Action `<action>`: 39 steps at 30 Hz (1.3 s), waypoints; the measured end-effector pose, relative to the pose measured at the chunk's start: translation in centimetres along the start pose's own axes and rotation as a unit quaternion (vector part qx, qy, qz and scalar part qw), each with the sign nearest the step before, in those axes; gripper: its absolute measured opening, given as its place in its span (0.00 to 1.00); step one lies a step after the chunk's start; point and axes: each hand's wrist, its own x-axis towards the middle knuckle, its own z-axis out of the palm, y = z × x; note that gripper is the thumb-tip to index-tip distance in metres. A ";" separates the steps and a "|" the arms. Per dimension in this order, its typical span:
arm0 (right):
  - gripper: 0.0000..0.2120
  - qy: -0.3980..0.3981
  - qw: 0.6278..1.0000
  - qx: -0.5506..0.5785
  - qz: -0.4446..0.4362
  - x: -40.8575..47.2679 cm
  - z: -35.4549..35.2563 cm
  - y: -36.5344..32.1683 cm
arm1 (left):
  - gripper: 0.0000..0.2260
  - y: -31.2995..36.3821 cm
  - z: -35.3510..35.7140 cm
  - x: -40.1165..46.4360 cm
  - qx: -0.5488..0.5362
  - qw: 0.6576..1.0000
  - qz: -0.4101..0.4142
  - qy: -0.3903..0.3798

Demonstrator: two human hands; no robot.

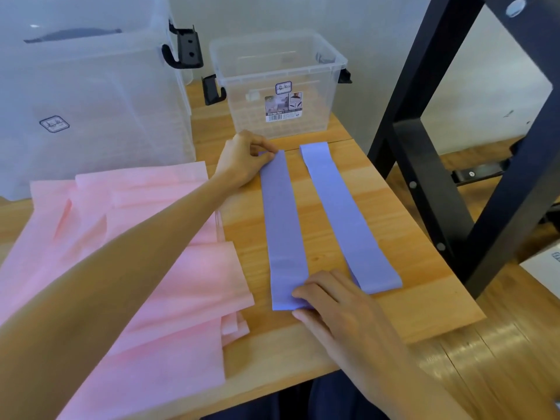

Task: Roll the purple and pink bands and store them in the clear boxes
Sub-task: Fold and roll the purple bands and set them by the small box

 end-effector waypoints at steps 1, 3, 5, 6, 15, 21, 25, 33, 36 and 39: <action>0.06 0.000 1.000 0.008 -0.001 -0.1 0.0 0.0 | 0.08 0.4 -0.4 -0.5 0.014 1.000 0.002 0.002; 0.08 0.005 1.000 0.020 -0.007 -0.2 -0.1 -0.1 | 0.10 1.5 -1.5 -2.2 0.059 0.998 0.025 0.011; 0.11 0.013 0.999 0.030 -0.006 -0.3 0.0 0.1 | 0.09 3.0 -2.8 -5.3 0.066 0.996 0.060 -0.012; 0.11 0.016 0.999 0.040 0.000 -0.2 0.1 0.2 | 0.08 3.6 -3.4 -7.4 0.055 0.995 0.077 -0.034; 0.12 0.015 0.995 0.090 0.030 -0.4 0.4 0.3 | 0.09 4.0 -2.9 -25.2 0.078 0.985 0.118 -0.096; 0.12 0.015 0.994 0.098 0.044 -0.4 0.2 0.3 | 0.09 3.6 -1.3 -25.8 0.082 0.991 0.102 -0.002; 0.09 0.022 0.994 0.084 0.065 -0.3 -0.1 0.1 | 0.01 3.7 -1.3 -25.6 0.089 0.990 0.106 0.015; 0.04 -0.028 0.982 0.139 0.125 -0.1 -1.2 -0.6 | 0.04 4.4 -1.8 -26.0 0.081 0.993 0.085 -0.011; 0.05 -0.065 0.978 0.146 0.137 0.3 -1.7 -0.7 | 0.04 4.6 -1.7 -25.8 0.067 0.996 0.063 -0.019; 0.05 -0.079 0.979 0.133 0.134 0.5 -2.1 -1.0 | 0.04 4.8 -1.6 -25.8 0.069 0.996 0.062 -0.017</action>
